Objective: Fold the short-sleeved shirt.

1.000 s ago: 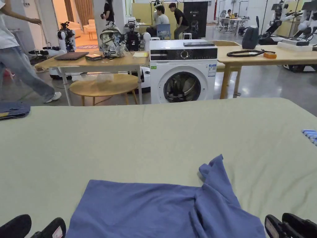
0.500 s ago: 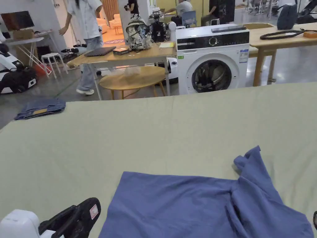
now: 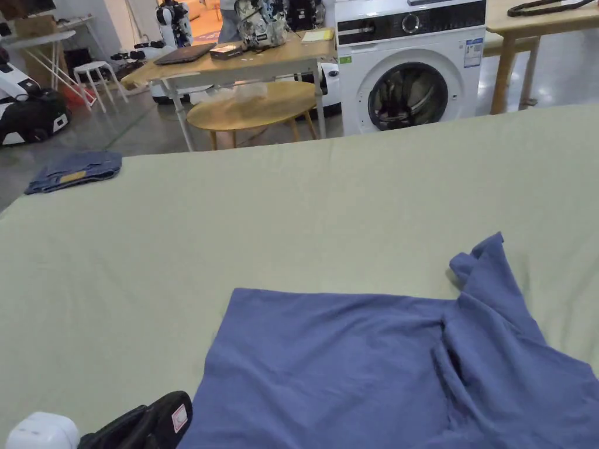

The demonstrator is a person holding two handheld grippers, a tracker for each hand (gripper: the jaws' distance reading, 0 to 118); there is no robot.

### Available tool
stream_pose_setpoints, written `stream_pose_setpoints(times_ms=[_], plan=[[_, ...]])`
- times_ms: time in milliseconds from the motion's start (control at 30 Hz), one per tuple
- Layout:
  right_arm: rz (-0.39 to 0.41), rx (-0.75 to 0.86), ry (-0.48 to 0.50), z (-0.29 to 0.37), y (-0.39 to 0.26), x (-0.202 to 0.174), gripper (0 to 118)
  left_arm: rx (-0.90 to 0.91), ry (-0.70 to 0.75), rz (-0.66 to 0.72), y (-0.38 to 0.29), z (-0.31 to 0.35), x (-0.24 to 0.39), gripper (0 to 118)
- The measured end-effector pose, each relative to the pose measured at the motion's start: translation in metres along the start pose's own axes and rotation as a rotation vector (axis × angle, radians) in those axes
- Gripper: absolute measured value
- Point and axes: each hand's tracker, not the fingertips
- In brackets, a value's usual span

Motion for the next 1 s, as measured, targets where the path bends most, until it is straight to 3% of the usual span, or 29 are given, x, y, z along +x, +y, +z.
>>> stream_pose_setpoints(times_ms=[367,400,433,467,567,700,867,1000], plan=[[-0.035,-0.024,0.003,0.001,-0.004,0.003,0,-0.036,0.058,0.053,-0.020,0.021,-0.015,0],[-0.037,-0.025,0.007,0.000,-0.004,0.003,0,-0.048,0.052,0.055,-0.022,0.023,-0.019,10],[-0.037,-0.026,0.008,0.000,-0.004,0.001,0,-0.070,0.051,0.063,-0.024,0.025,-0.022,32],[-0.036,-0.028,0.008,0.000,-0.004,0.000,0,-0.087,0.064,0.071,-0.027,0.028,-0.034,41],[-0.029,-0.037,0.016,-0.002,-0.005,-0.002,0,-0.113,0.109,0.078,-0.038,0.036,-0.043,44],[-0.020,-0.047,0.023,-0.003,-0.006,-0.005,0,-0.212,0.178,0.088,-0.063,0.035,-0.061,61],[-0.030,-0.063,0.024,-0.005,-0.010,-0.003,0,-0.342,0.266,0.139,-0.104,0.022,-0.077,61],[-0.034,-0.079,0.015,-0.006,-0.013,-0.002,0,-0.398,0.252,0.199,-0.128,0.007,-0.091,61]])
